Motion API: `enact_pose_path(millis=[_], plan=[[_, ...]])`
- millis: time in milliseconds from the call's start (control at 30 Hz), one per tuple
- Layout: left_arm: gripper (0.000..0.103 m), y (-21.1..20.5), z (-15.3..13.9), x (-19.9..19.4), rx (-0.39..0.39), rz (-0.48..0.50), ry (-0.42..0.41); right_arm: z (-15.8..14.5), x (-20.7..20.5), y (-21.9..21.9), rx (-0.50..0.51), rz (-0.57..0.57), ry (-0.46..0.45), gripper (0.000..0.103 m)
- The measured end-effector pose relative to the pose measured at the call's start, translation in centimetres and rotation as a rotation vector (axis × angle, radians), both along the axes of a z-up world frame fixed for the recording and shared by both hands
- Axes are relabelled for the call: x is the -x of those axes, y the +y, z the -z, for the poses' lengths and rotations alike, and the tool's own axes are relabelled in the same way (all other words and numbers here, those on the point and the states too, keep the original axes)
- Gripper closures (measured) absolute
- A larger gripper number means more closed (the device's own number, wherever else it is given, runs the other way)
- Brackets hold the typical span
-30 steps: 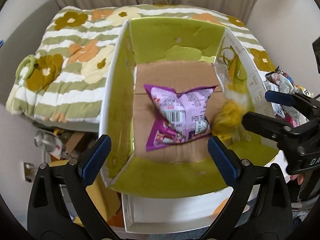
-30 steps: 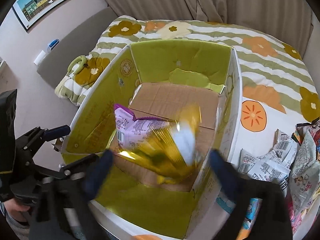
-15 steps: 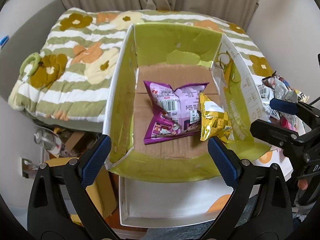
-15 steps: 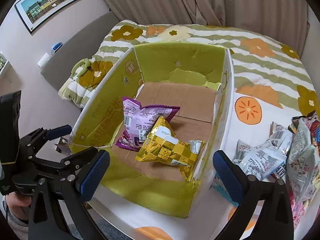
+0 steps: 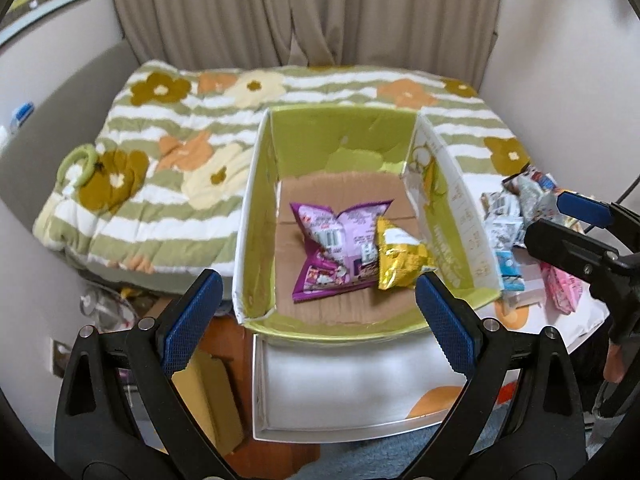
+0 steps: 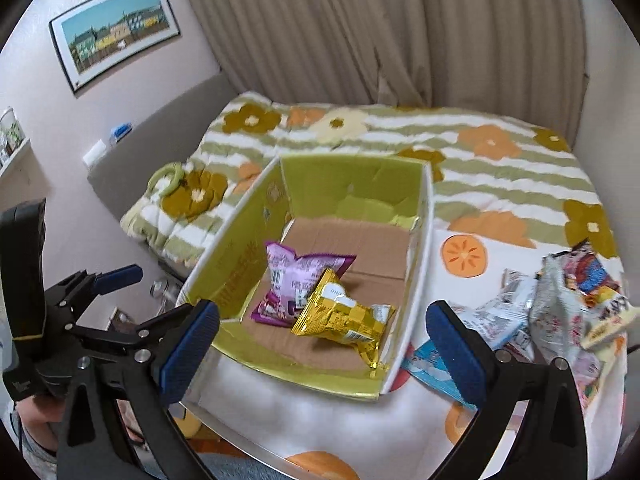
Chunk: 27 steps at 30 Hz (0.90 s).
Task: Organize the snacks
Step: 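Move both tools back toward the remaining snack pile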
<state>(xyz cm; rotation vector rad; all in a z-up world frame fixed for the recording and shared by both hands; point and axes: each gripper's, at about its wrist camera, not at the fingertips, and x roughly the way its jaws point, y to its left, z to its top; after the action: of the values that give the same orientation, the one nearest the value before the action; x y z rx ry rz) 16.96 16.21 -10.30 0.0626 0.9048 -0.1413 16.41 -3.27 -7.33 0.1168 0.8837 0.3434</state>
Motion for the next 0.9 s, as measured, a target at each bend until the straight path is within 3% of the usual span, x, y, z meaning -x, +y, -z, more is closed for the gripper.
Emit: enact_pose_path(millis=[233, 567, 900], plan=[[0.006, -2.2, -1.9, 2.1, 0.03, 0.056, -0.065, -2.2, 3.5, -2.9, 0.007, 0.132, -0.071, 0.0], [0.006, -10.6, -3.6, 4.5, 0.067, 0.115, -0.123, -3.9, 8.4, -12.3, 0.044, 0.311, -0.137, 0.0], [0.006, -20.7, -3.8, 4.8, 0.115, 0.132, -0.087, -3.5, 10.8, -21.3, 0.029, 0.327, -0.099, 0.0]])
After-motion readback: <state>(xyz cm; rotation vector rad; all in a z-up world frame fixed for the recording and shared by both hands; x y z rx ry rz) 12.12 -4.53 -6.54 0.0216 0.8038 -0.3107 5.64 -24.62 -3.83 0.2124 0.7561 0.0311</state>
